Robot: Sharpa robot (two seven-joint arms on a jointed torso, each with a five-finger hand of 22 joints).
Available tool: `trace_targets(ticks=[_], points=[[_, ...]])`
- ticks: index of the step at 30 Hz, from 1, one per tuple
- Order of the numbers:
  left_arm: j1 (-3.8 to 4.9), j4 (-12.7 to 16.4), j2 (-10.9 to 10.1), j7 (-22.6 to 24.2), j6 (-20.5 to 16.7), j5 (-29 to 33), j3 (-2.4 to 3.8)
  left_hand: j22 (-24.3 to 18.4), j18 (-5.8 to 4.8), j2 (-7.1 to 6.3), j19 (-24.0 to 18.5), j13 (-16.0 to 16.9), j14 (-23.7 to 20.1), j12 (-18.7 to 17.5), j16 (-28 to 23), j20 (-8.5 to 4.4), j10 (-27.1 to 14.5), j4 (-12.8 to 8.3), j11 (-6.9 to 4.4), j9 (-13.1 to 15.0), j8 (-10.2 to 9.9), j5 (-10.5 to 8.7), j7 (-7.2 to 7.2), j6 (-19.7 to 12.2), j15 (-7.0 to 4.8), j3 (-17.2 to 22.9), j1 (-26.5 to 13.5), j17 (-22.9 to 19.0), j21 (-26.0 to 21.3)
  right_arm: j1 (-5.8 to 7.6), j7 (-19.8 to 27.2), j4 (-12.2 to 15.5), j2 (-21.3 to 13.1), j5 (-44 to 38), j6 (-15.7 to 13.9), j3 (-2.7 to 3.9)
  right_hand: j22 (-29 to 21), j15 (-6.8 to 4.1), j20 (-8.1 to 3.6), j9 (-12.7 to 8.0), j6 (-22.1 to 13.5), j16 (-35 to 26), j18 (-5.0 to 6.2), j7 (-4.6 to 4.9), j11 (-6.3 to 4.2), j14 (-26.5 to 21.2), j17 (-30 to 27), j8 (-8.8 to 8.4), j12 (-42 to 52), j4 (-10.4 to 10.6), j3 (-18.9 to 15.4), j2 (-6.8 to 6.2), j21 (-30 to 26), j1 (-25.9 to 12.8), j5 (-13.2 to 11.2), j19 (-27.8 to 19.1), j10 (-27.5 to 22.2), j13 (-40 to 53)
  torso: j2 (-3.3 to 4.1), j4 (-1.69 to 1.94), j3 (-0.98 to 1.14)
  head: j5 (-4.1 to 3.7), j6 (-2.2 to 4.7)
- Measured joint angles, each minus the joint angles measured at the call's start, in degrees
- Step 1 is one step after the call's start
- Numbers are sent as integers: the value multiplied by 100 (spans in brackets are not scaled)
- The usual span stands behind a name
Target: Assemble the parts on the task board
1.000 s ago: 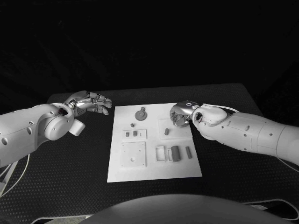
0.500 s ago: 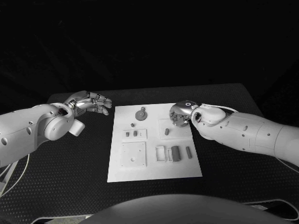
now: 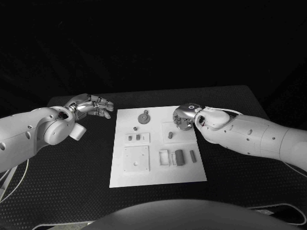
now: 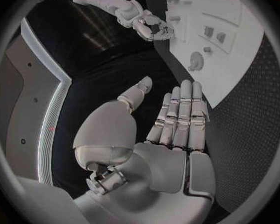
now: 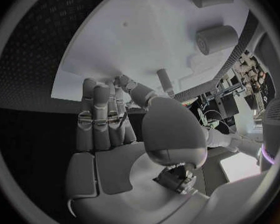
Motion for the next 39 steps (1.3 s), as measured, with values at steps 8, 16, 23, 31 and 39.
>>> trace_targets(ticks=[8,16,23,31,39], points=[[0,-1,3,-2,2,-1,0,-5,0,0,0,0,0,0,0,0,0,0,0,0,0,0,0,0,0,0,0,6,0,-5,-13,6,-3,-53,-17,-1,0,-19,-21,28,44,49,-6,-14,-8,-12,51,0,-5,-5,-38,22,56,22,-17,21,48,52,0,-1,4,0,0],[0,-6,5,-2,3,-2,0,-5,0,0,0,0,0,0,0,0,0,0,0,0,0,0,0,0,0,0,0,5,0,-11,-16,20,-18,-60,-52,-4,0,-38,-22,42,63,83,-5,-33,-37,7,68,-1,-22,-5,-38,22,86,22,-9,22,76,81,0,-3,7,-10,0],[0,-6,4,-2,4,-3,0,-11,-1,0,0,-5,0,0,0,0,0,0,0,0,0,0,0,0,0,0,0,11,0,-16,-24,34,-31,-49,-75,-7,0,-37,-42,51,79,83,-9,-18,-16,8,81,-4,-26,10,-55,22,87,22,6,42,96,81,0,-2,5,-25,0],[0,-5,2,-5,8,-4,0,-10,-1,0,0,-4,0,0,0,0,0,0,0,0,20,0,0,0,0,0,0,17,0,-23,-44,88,-70,-37,-92,-9,-1,-35,-42,49,77,104,-11,-18,-16,10,86,2,-28,10,-55,21,92,21,6,42,96,93,-2,-4,4,-13,0],[0,-7,-3,-5,10,-4,0,-16,0,24,0,-4,0,0,-22,0,0,0,0,0,20,0,-20,-20,0,0,-24,23,0,-43,-77,169,-133,-26,-88,29,-1,-34,-41,50,71,104,-11,-20,-37,11,92,12,-44,10,-55,21,110,21,6,42,118,116,-2,-7,4,-2,0]])
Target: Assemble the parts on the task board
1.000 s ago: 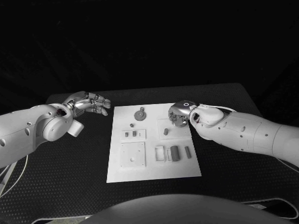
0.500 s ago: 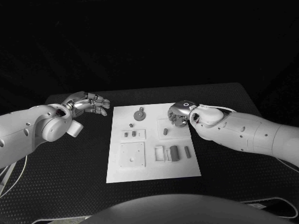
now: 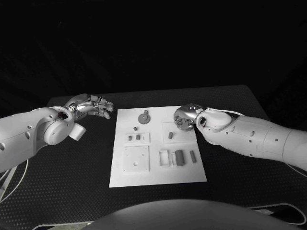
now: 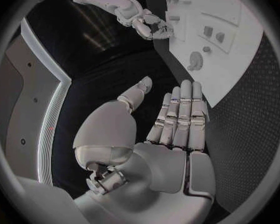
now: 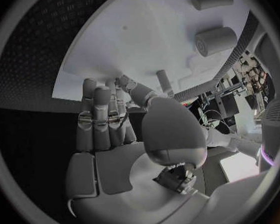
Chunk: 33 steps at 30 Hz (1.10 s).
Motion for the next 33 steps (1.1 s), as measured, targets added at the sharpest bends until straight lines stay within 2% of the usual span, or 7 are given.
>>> trace_targets(ticks=[20,26,33], points=[[0,-61,-7,-1,12,0,0,-10,-1,6,0,-5,0,0,0,0,0,15,0,0,-2,0,0,0,0,-15,-6,11,0,67,-96,139,-66,4,93,64,4,-4,1,9,14,23,0,-15,-9,-18,5,-1,0,-7,-7,-1,23,-1,0,-1,8,-4,2,10,-7,26,0],[0,-61,-4,9,11,0,1,-17,-1,6,0,-5,0,0,-22,0,0,15,0,0,-3,0,0,0,0,-15,-6,20,0,89,-122,189,-134,49,138,147,4,-22,1,27,14,23,0,-15,-9,-1,11,-2,0,-7,-7,-1,23,-1,-1,-1,8,-2,6,10,-10,24,0],[0,-55,-7,12,12,1,1,-17,-2,29,0,-4,0,0,-22,0,0,15,0,0,-3,0,0,0,0,-15,-29,26,0,107,-174,342,-196,165,170,286,3,-21,1,29,13,23,0,-15,-9,0,16,-2,0,-8,-8,-1,23,-1,-5,-1,8,4,6,18,-8,14,0]])
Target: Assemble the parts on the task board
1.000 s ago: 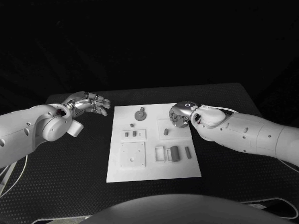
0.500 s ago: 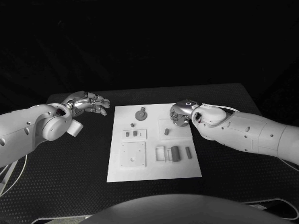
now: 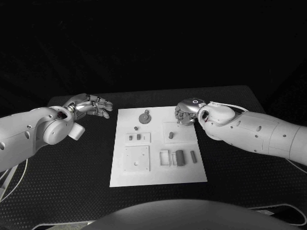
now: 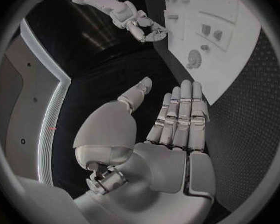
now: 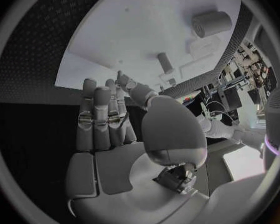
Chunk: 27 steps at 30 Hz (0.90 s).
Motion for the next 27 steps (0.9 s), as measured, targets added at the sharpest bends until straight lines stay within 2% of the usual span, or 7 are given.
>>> trace_targets(ticks=[8,14,21,27], points=[[0,-2,4,0,4,0,0,-5,0,0,21,0,0,0,0,21,0,0,0,0,0,0,0,0,0,0,0,6,0,72,-38,243,-103,117,27,61,0,1,0,-1,-1,0,0,1,0,1,0,-11,0,0,0,0,0,0,0,0,-1,3,-3,-7,4,18,0],[0,-7,32,1,7,0,0,-5,0,0,21,1,0,0,0,20,0,0,0,0,0,0,0,0,0,0,0,6,0,74,-57,424,-120,164,26,63,-1,2,0,-2,-2,0,0,1,0,1,5,-14,0,0,0,0,22,0,0,0,-1,7,-3,-12,4,42,0],[0,-8,22,2,8,0,0,-11,0,0,20,0,0,0,0,20,0,0,0,0,0,0,0,0,0,0,0,12,0,74,-74,809,-104,190,40,63,-1,4,0,-3,-2,23,0,2,0,1,4,-16,0,0,0,0,22,0,-1,0,-1,7,-3,-4,2,85,0],[11,9,23,2,8,0,0,-10,0,0,20,1,0,0,0,20,0,0,0,0,0,0,0,0,0,0,0,12,0,74,-89,1027,52,206,103,63,-2,12,0,1,-3,23,0,2,0,8,4,-26,0,0,0,0,22,0,-1,0,-2,7,-3,-7,-5,147,0]])
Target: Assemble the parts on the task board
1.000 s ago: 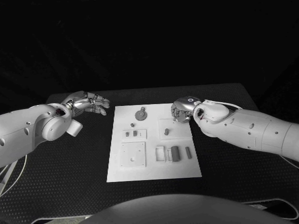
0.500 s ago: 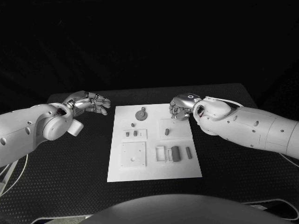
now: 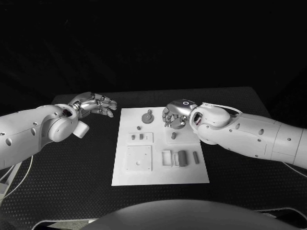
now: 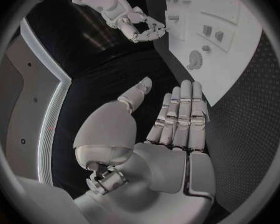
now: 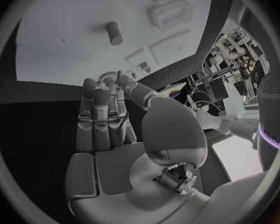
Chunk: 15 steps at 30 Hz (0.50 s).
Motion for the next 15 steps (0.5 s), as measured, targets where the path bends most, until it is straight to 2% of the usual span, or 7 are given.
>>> trace_targets(ticks=[5,10,15], points=[[27,10,6,-1,0,0,-1,-5,0,0,0,-5,1,0,0,0,0,0,0,0,0,0,0,0,-1,0,0,6,0,0,-10,72,136,2,78,-1,0,1,0,3,-1,0,0,0,0,1,5,17,0,0,0,0,0,0,-16,0,0,8,-1,-1,-7,55,0],[50,14,8,-3,-2,0,0,-5,-1,0,0,-5,21,0,-23,0,0,-9,0,0,0,0,0,0,-20,-9,0,5,0,2,-31,87,309,-18,173,-31,0,-8,0,7,-1,0,0,0,0,-11,5,17,0,0,0,0,0,0,-16,0,0,9,-2,2,-10,116,0],[57,26,12,-5,-3,0,1,-5,0,0,0,-5,21,0,-23,0,0,-16,0,0,0,0,0,0,-20,-16,0,8,0,5,-51,105,409,-76,235,-161,0,-12,0,9,-1,0,0,1,0,-30,5,16,0,0,0,0,0,0,-16,-1,-1,9,-2,11,-10,190,0]])
